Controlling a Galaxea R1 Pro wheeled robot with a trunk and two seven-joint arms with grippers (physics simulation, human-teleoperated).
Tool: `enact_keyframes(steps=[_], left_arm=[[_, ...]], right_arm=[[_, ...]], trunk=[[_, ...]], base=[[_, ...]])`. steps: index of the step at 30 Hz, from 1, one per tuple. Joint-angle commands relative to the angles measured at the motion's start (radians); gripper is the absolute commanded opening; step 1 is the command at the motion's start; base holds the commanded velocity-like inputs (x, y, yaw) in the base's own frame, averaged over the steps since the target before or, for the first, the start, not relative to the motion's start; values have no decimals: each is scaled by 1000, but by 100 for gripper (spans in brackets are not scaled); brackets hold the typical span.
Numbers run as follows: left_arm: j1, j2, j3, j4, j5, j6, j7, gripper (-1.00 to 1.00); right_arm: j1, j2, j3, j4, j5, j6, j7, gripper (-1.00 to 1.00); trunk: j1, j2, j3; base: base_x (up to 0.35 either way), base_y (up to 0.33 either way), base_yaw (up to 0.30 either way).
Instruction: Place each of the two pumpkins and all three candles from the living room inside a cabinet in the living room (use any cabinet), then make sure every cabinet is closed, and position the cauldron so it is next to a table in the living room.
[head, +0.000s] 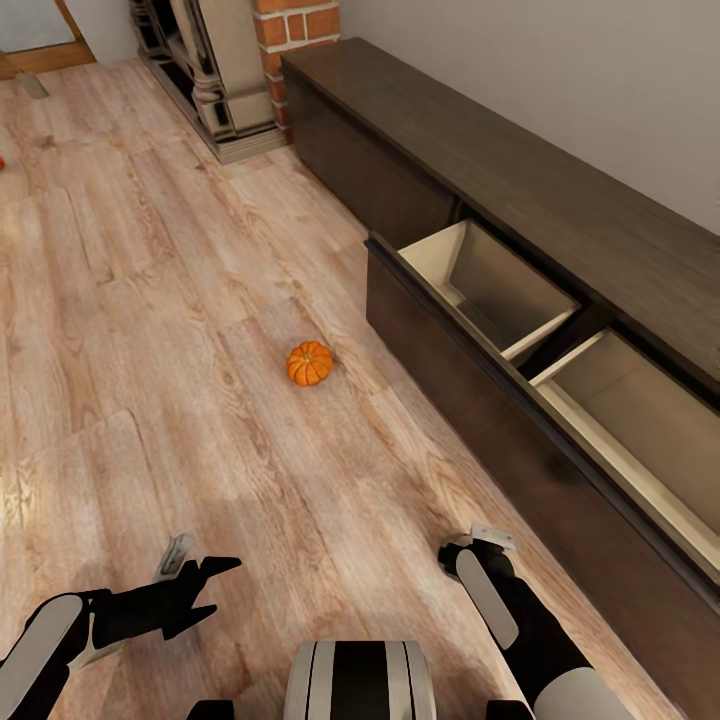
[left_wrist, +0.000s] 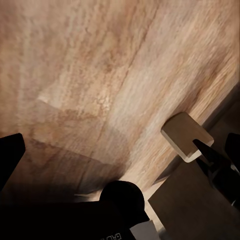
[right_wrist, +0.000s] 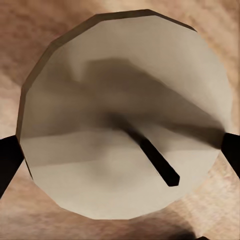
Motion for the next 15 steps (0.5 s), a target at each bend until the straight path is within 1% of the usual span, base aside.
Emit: enact_keyframes(steps=[1, 3, 15], left_arm=[[0, 0, 0, 0, 0, 0, 0, 100], [0, 0, 0, 0, 0, 0, 0, 100], [0, -1, 0, 1, 0, 0, 0, 100]], right_arm=[[0, 0, 0, 0, -2, -1, 0, -100], [0, 0, 0, 1, -3, -2, 0, -100], [0, 1, 2, 10, -3, -2, 0, -100]], trunk=[[0, 0, 0], [0, 0, 0], [-5, 3, 46]], base=[[0, 0, 0], [0, 0, 0], [0, 0, 0]])
